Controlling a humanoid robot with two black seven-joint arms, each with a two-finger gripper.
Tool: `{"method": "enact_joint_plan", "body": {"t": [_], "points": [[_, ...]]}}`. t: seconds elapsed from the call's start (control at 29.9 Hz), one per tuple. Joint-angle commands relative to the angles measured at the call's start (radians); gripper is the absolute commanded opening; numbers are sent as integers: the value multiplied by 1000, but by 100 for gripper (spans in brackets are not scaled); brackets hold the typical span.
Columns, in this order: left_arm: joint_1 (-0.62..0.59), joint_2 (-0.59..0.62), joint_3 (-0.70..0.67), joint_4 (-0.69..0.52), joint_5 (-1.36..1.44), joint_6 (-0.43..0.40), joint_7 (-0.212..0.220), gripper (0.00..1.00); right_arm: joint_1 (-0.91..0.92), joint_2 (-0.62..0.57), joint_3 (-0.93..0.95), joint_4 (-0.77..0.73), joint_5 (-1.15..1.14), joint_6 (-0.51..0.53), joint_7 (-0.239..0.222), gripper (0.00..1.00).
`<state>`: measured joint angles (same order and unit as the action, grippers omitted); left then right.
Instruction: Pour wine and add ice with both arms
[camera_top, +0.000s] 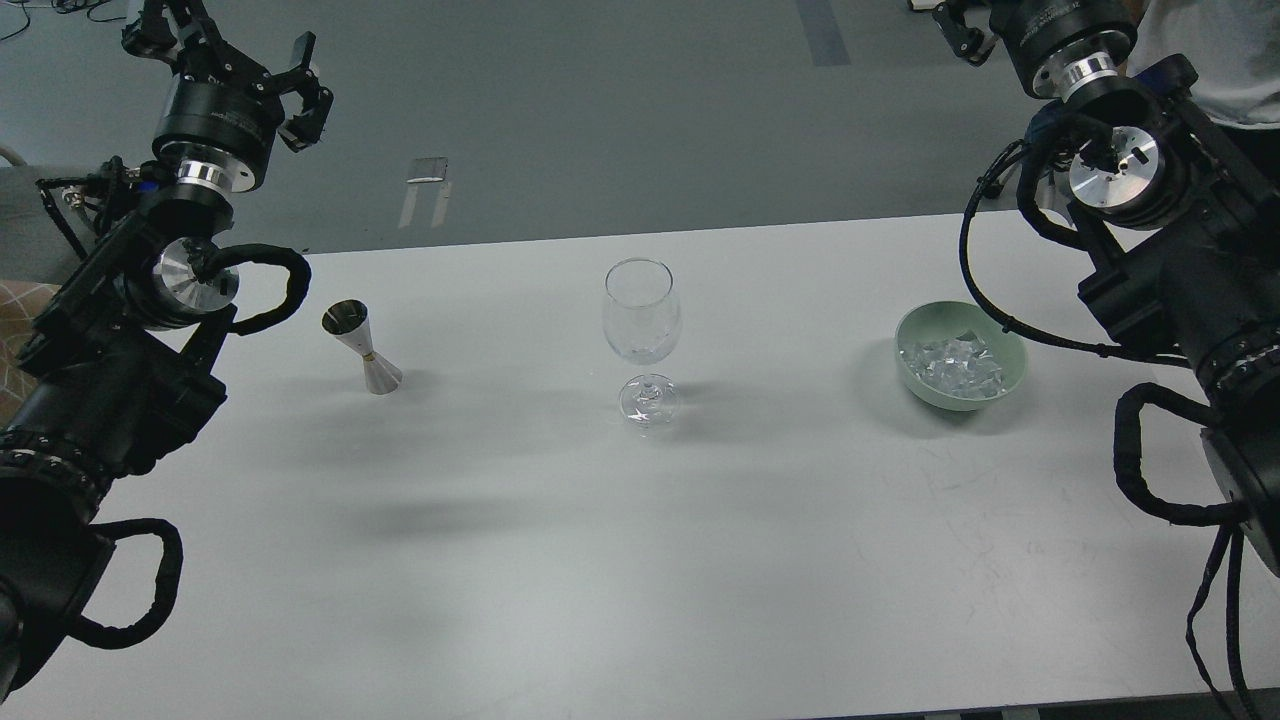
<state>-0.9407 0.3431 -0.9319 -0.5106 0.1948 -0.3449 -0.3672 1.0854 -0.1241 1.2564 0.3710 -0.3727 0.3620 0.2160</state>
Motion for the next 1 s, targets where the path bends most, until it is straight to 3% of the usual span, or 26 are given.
{"method": "enact_joint_plan", "body": {"t": [0.0, 0.1, 0.8, 0.87, 0.97], "points": [[-9, -1, 8, 1, 0, 24, 4, 98, -1, 0, 1, 2, 0, -6, 0, 100], [-18, -6, 7, -8, 3, 84, 11, 98, 1, 0, 1, 5, 0, -17, 0, 100], [-4, 4, 10, -29, 3, 49, 14, 98, -2, -22, -5, 49, 0, -11, 6, 100], [-3, 10, 8, -55, 5, 47, 13, 98, -8, -22, -2, 49, 0, -14, 6, 100], [37, 75, -1, -186, -2, 47, 10, 98, -19, -20, -2, 74, 0, -18, 8, 100]]}}
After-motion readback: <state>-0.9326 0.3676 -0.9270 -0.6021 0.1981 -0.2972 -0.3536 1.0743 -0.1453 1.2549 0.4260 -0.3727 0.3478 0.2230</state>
